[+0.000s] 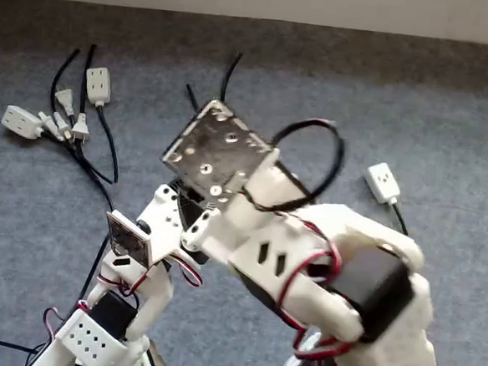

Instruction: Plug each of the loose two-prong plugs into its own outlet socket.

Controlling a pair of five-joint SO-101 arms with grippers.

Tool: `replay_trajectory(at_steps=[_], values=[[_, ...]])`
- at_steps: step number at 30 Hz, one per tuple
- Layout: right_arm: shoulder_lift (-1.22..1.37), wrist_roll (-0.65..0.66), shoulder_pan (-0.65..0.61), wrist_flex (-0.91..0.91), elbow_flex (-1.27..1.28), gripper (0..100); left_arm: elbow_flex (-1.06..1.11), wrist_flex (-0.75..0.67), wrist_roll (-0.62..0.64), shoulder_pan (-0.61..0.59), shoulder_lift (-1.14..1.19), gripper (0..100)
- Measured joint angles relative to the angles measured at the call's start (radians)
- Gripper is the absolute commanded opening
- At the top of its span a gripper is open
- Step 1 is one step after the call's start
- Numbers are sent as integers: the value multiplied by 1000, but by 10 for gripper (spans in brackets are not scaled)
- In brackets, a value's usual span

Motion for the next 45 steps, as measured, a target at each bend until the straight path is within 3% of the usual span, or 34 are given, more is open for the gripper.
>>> replay_trajectory(at_steps=[6,15,20,34,45], values=[[2,29,25,-143,224,8,0,0,0,0,-3,6],[2,32,192,-411,466,8,0,2,3,-5,-5,6],[-9,138,241,-479,543,8,0,2,3,-2,-3,6],[-235,175,419,-882,977,8,0,3,5,8,-2,6],[-269,175,443,-922,1007,7,0,3,5,8,-3,6]])
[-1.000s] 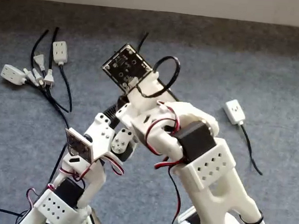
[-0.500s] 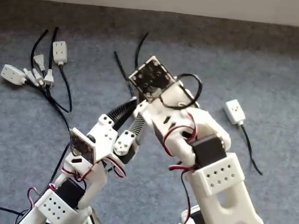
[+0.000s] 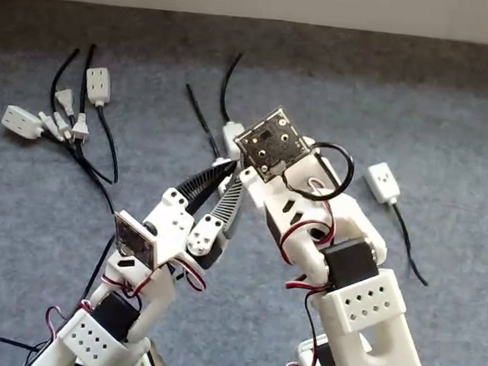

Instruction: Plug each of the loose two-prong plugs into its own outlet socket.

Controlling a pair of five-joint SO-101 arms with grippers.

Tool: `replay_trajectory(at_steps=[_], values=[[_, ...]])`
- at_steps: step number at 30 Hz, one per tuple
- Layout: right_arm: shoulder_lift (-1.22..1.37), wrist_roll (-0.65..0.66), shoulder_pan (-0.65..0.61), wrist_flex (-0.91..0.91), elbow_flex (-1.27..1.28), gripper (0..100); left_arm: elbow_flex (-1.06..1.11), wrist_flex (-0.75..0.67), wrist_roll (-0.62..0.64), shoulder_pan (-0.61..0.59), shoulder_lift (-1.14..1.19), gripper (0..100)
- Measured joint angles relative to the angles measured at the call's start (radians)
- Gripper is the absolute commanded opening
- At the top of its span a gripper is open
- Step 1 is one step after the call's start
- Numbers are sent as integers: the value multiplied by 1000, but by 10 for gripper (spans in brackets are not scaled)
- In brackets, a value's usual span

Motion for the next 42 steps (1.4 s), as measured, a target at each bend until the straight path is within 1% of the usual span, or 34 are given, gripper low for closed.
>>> replay_trajectory(at_steps=[5,9,12,15,17,21,25,29,33,36,39,42], values=[[9,2,26,25,-133,7,0,-2,-2,-5,-2,6],[8,2,34,124,-315,7,0,29,-2,-3,-2,6],[8,2,91,196,-437,7,0,32,-2,-5,-2,6],[6,2,196,261,-517,7,0,60,-2,-18,-2,6],[5,2,290,316,-531,7,-9,110,-2,-49,-2,6],[5,2,471,459,-497,7,-97,273,-2,-97,-2,6],[6,-5,615,585,-414,7,-216,423,-2,-98,21,6],[6,-94,698,647,-307,7,-365,502,-3,-123,181,7],[6,-186,764,652,-161,8,-585,615,-3,-161,465,7],[6,-238,778,652,-25,9,-796,761,-17,-176,704,7],[6,-276,781,646,112,9,-1020,936,-100,-175,933,7],[6,-324,781,583,252,9,-1250,1100,-176,-172,1149,7]])
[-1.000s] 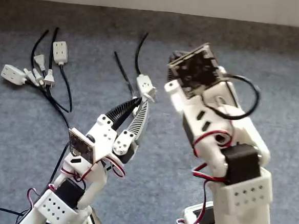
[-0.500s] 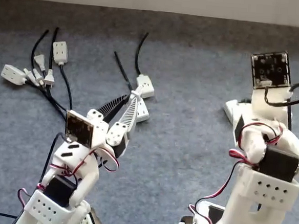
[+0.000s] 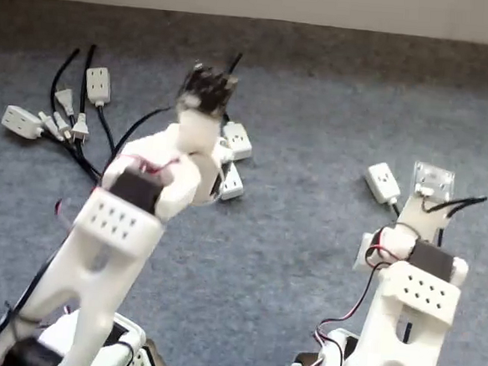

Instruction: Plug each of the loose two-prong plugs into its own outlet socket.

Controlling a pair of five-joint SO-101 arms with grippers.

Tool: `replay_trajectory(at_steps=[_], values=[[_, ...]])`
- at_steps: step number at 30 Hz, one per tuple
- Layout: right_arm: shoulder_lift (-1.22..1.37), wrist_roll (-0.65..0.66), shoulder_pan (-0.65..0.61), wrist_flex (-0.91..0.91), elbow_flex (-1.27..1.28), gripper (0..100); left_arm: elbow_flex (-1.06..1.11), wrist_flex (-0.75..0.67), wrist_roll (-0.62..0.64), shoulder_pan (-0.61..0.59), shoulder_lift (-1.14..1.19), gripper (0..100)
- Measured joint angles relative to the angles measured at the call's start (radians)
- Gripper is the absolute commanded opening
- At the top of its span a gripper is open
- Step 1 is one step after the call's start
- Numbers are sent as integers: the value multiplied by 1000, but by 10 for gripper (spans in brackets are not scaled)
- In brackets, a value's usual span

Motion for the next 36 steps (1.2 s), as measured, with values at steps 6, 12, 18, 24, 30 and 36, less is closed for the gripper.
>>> replay_trajectory(at_steps=[6,12,18,24,30,36], values=[[0,-124,3,-203,285,9,-391,232,-203,-3,362,7],[-11,-150,2,-359,443,9,-658,345,-362,0,629,7],[-11,-153,2,-368,454,9,-801,485,-565,9,802,7],[-11,-153,2,-368,454,9,-888,589,-655,41,887,7],[-11,-153,2,-368,454,9,-941,640,-686,64,939,7],[-11,-153,2,-368,454,9,-942,646,-686,61,1011,7]])
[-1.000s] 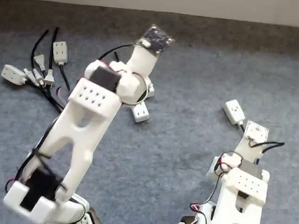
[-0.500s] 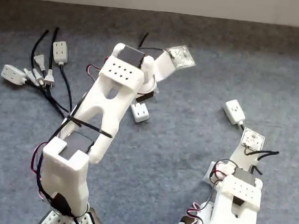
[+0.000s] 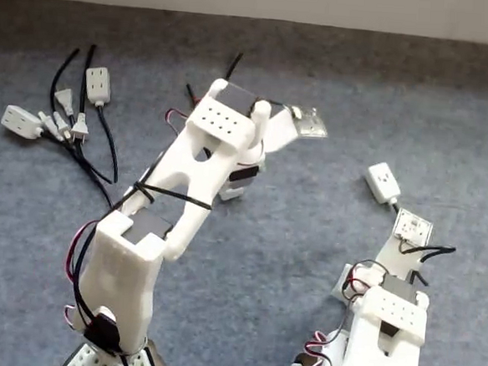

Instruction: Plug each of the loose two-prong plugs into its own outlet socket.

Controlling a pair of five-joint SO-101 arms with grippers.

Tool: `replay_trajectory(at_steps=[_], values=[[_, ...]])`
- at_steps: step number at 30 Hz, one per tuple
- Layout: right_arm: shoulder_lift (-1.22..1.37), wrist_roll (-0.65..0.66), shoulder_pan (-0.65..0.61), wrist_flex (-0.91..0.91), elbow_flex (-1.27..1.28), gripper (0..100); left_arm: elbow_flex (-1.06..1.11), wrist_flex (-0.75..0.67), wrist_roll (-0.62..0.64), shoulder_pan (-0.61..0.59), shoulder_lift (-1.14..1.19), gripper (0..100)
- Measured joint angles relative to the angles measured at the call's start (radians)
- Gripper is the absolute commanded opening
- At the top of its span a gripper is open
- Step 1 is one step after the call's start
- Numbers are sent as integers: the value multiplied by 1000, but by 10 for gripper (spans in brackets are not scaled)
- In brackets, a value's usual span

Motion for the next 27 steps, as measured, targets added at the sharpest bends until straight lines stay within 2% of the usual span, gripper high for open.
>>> replay_trajectory(at_steps=[27], values=[[0,0,0,-2,0,9,-89,9,0,0,12,7]])
